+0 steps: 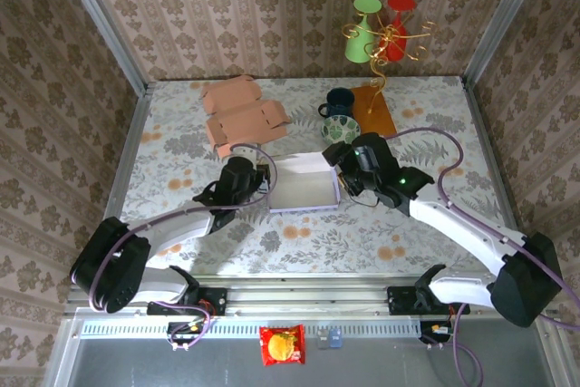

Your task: Fold the paper box

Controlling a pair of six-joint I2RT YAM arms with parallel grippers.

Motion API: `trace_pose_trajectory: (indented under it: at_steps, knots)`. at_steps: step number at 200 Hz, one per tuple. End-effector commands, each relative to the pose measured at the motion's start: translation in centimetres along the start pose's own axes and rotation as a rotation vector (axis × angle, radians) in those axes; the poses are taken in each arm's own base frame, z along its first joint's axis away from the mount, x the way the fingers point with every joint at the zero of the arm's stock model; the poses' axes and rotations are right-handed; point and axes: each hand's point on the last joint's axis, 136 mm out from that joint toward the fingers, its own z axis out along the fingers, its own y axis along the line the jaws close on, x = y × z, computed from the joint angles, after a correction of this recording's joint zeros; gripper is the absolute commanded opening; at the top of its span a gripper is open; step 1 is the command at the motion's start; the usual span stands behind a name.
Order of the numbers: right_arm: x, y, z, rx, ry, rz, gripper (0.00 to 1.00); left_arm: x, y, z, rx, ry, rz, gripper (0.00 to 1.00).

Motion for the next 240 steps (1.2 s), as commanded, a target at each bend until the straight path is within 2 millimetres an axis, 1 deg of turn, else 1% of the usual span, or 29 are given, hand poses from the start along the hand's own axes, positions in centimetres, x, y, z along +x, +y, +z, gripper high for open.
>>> trace_pose_trajectory:
  at_steps: [1, 21, 22, 33, 37, 42, 57, 66, 74, 76, 81, 89, 111, 121, 132, 146, 151, 163, 187, 206, 229, 240]
  knots:
    - [-0.9, 2.6, -0.4, -0.013, -0.045, 0.242, 0.72, 1.6, 0.6, -0.3, -0.034, 0.032, 0.002, 0.00]
    - [-1.7, 3.3, -1.0, 0.025, -0.066, 0.272, 0.72, 1.7, 0.6, -0.5, -0.038, 0.029, 0.005, 0.00]
    - [-1.7, 3.0, -0.9, 0.039, -0.067, 0.269, 0.72, 1.7, 0.6, -0.5, -0.038, 0.028, 0.005, 0.00]
    - [-2.7, 2.8, -1.5, 0.086, -0.088, 0.235, 0.72, 1.7, 0.7, -0.5, -0.039, 0.027, 0.005, 0.00]
    - [-3.1, 2.3, -1.7, 0.120, -0.095, 0.213, 0.72, 1.6, 0.7, -0.5, -0.040, 0.025, 0.006, 0.00]
    - [-3.8, 2.0, -2.0, 0.146, -0.101, 0.180, 0.72, 1.6, 0.6, -0.5, -0.040, 0.026, 0.007, 0.00]
    - [-5.8, 0.5, -2.3, 0.234, -0.109, 0.096, 0.69, 1.5, 0.6, -0.5, -0.039, 0.021, 0.012, 0.00]
    - [-6.8, 0.4, -1.9, 0.231, -0.099, 0.046, 0.65, 1.4, 0.4, -0.5, -0.037, 0.020, 0.018, 0.00]
    - [-7.6, 0.9, -1.7, 0.201, -0.079, -0.004, 0.63, 1.3, 0.4, -0.5, -0.038, 0.019, 0.022, 0.00]
    - [-7.7, 0.4, -1.0, 0.224, -0.067, -0.007, 0.62, 1.3, 0.4, -0.5, -0.038, 0.019, 0.022, 0.00]
    - [-8.1, -0.2, -0.5, 0.257, -0.050, -0.031, 0.61, 1.3, 0.4, -0.5, -0.037, 0.019, 0.024, 0.00]
    - [-8.7, -0.3, 0.2, 0.273, -0.032, -0.071, 0.61, 1.4, 0.4, -0.5, -0.036, 0.019, 0.024, 0.00]
    - [-8.6, -0.7, 2.7, 0.303, 0.076, -0.152, 0.61, 1.5, 0.4, -0.4, -0.037, 0.022, 0.023, 0.00]
    - [-8.4, -1.3, 3.8, 0.331, 0.126, -0.167, 0.61, 1.6, 0.3, -0.4, -0.036, 0.024, 0.024, 0.00]
    - [-8.1, -1.4, 5.1, 0.327, 0.176, -0.197, 0.61, 1.6, 0.3, -0.5, -0.036, 0.023, 0.025, 0.00]
    - [-7.6, -1.2, 6.1, 0.330, 0.232, -0.230, 0.59, 1.7, 0.3, -0.4, -0.035, 0.026, 0.026, 0.00]
    - [-7.3, -1.2, 6.5, 0.329, 0.255, -0.240, 0.57, 1.8, 0.3, -0.4, -0.035, 0.026, 0.026, 0.00]
    - [-6.6, -1.2, 6.8, 0.336, 0.299, -0.252, 0.55, 1.9, 0.3, -0.4, -0.036, 0.029, 0.026, 0.00]
    - [-5.4, -2.2, 7.0, 0.349, 0.346, -0.263, 0.53, 2.2, 0.1, -0.3, -0.034, 0.035, 0.024, 0.00]
    - [-4.8, -3.1, 7.3, 0.338, 0.373, -0.240, 0.46, 2.4, 0.0, -0.3, -0.033, 0.037, 0.019, 0.00]
    - [-4.2, -3.6, 7.5, 0.332, 0.391, -0.237, 0.40, 2.7, -0.2, -0.4, -0.029, 0.044, 0.017, 0.00]
    - [-3.9, -3.9, 7.5, 0.328, 0.399, -0.231, 0.39, 3.0, -0.3, -0.4, -0.025, 0.050, 0.016, 0.00]
